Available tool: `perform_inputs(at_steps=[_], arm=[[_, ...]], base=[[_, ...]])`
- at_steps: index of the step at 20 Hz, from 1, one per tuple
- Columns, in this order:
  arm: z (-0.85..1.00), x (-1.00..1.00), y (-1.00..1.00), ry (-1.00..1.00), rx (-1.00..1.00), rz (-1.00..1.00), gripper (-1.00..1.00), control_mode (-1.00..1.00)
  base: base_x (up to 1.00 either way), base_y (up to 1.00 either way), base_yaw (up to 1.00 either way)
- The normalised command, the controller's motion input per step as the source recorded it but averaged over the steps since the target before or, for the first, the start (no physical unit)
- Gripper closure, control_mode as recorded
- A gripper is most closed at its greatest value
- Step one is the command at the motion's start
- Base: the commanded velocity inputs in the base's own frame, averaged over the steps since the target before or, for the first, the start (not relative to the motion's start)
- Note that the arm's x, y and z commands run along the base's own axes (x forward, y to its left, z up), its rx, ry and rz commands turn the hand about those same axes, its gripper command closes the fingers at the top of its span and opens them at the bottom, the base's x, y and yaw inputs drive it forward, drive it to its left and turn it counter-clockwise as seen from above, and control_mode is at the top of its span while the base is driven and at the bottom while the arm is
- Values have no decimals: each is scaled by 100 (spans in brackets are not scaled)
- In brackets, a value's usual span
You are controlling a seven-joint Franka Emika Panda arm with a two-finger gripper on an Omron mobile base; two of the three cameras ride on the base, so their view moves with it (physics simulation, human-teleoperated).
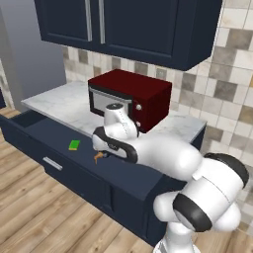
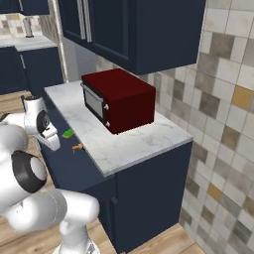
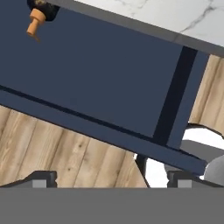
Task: Restock the sink supplies by placing the sponge and soap dispenser on the counter and next to the sink. Make sure the soap dispenser is upright.
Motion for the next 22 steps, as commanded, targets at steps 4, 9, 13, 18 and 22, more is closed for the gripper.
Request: perform_inputs(at_steps=[4, 9, 13, 18, 22], arm=[[-44, 52, 0, 0, 10, 0, -100, -100], [-50, 35, 18, 0, 4, 0, -100, -100], [-47, 35, 34, 1, 0, -2, -100, -100], [-20, 50, 9, 0, 1, -3, -100, -100], [-32, 56, 4, 1, 0, -2, -100, -100]], base=[[0, 0, 0], [0, 0, 0], [0, 0, 0], [0, 0, 0], [0, 0, 0]])
